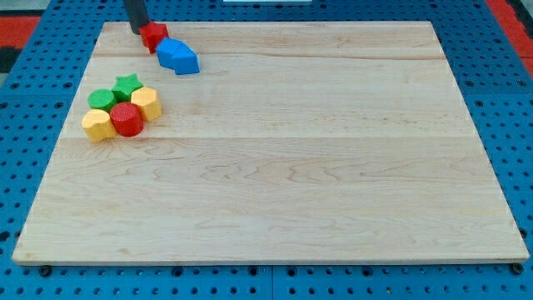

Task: Tap the yellow heart

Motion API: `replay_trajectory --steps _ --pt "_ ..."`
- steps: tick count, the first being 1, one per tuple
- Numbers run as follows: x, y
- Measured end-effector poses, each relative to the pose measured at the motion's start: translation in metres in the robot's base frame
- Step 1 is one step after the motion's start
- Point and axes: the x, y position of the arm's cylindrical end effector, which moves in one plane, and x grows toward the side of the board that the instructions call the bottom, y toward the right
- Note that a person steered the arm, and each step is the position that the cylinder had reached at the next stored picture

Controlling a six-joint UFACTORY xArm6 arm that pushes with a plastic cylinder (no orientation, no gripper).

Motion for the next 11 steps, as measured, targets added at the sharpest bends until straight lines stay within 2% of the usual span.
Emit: replay_trajectory --steps 1,2,4,7,8,10,11 --pt "0.012 0.0" --pt "0.019 -0.032" --pt "0.101 -0.093" --pt "0.242 -0.073" --pt "0.278 -0.068" --pt "0.276 -0.049" --pt "0.257 -0.049"
